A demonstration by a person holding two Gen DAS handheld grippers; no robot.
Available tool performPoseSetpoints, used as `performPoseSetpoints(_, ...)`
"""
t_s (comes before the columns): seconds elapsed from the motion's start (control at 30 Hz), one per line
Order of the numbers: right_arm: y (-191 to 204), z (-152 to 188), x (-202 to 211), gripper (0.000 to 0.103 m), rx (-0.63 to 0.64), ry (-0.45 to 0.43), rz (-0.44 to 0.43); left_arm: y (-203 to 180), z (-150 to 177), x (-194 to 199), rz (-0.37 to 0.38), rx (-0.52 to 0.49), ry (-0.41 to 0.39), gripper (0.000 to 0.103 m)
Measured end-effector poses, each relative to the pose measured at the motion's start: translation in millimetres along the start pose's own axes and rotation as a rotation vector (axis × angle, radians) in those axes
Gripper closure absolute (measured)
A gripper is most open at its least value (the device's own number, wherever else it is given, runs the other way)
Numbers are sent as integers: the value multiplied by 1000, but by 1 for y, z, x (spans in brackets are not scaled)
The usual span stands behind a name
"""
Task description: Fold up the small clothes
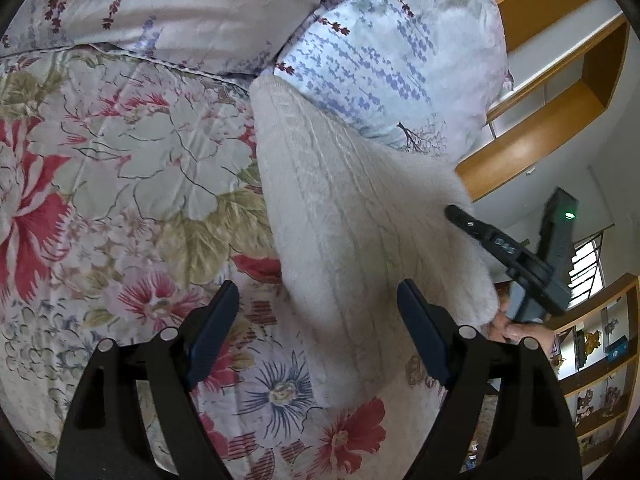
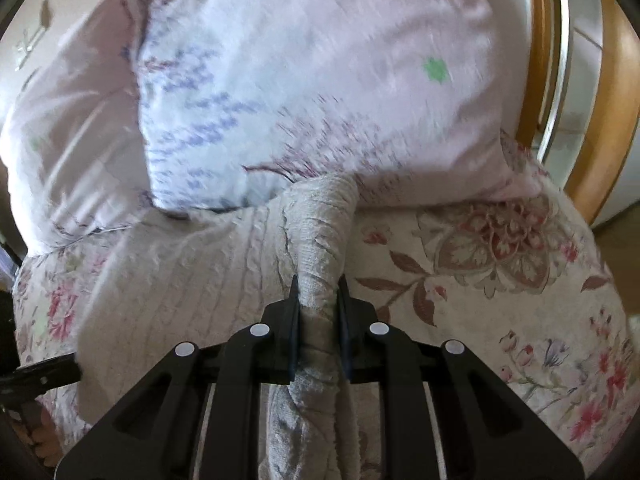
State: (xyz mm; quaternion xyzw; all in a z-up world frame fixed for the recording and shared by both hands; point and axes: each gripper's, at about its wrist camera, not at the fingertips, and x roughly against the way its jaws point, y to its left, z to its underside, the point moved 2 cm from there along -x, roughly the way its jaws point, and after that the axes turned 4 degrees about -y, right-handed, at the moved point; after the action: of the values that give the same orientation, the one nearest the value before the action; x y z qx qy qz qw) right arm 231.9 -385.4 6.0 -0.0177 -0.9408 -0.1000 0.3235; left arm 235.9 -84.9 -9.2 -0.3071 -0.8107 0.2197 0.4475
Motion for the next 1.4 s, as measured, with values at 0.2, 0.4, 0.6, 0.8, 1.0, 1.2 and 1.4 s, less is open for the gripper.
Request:
performPoseSetpoints(0.2,-12,10,-14,84,-72,39,-25,-6,1,-4,9,-16,2,22)
performPoseSetpoints(0.4,-34,16,10,57,-209,41,-122,-8,3,-6,28,5,-5,23)
performPoseSetpoints(0.6,-39,45,38,57,-232,52,-211,-13,6,-8,24,-10,-18,23)
performPoseSetpoints(0.8,-38,59,47,91,-236,24,-239,-16,13,-16,27,0,0,55)
performPoseSetpoints(1.0,-31,55,72,92,-193,-51,-214,-14,17,-10,39,-6,-4,78)
performPoseSetpoints(1.2,-42,75,46,92,-198,32,-150,-9,25,-9,41,-13,5,80)
performPoseSetpoints(1.4,-56,78,37,86,-280,68,-209,-4,31,-14,29,4,22,73)
